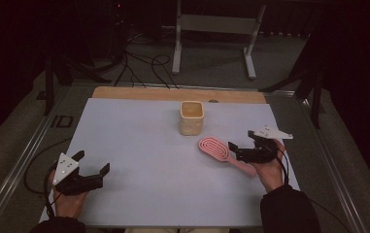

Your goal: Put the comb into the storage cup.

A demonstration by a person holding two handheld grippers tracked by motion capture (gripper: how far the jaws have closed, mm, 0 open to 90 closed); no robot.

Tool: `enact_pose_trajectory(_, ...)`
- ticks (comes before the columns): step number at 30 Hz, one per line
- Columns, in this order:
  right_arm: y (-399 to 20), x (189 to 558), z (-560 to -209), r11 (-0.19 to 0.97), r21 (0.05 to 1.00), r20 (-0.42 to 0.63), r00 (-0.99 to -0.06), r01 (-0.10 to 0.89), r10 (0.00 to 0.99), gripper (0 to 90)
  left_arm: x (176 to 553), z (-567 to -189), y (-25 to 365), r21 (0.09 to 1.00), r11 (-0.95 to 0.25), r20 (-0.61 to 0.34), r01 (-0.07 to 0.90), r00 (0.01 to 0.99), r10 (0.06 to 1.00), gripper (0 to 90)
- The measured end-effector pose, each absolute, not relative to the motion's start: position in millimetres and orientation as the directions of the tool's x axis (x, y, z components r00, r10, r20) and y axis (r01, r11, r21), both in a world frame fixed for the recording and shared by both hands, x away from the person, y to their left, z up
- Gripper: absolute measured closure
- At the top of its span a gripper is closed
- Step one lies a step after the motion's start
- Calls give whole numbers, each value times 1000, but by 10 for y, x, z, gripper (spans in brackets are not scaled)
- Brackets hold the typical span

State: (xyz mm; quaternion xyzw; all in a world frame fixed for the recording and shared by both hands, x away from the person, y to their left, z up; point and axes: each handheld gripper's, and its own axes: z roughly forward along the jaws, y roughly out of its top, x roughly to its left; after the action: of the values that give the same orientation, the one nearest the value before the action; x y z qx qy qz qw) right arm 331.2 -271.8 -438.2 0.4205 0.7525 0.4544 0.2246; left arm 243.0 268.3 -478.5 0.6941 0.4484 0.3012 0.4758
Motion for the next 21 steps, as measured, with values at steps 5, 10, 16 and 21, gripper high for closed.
enact_pose_trajectory(5,-2710,3357,-4355,246,865,36,-543,437,839,79,2429,-4785,2685,931,-145,-8,335,416,909,20)
enact_pose_trajectory(10,-2709,3410,-4362,262,850,38,-550,456,834,79,2431,-4787,2685,931,-145,-7,334,415,910,19)
enact_pose_trajectory(16,-2690,3462,-4356,300,825,30,-568,478,823,79,2430,-4788,2683,932,-145,-6,333,413,911,18)
enact_pose_trajectory(21,-2669,3494,-4361,325,806,29,-581,495,813,80,2431,-4790,2685,931,-147,-4,333,412,911,18)
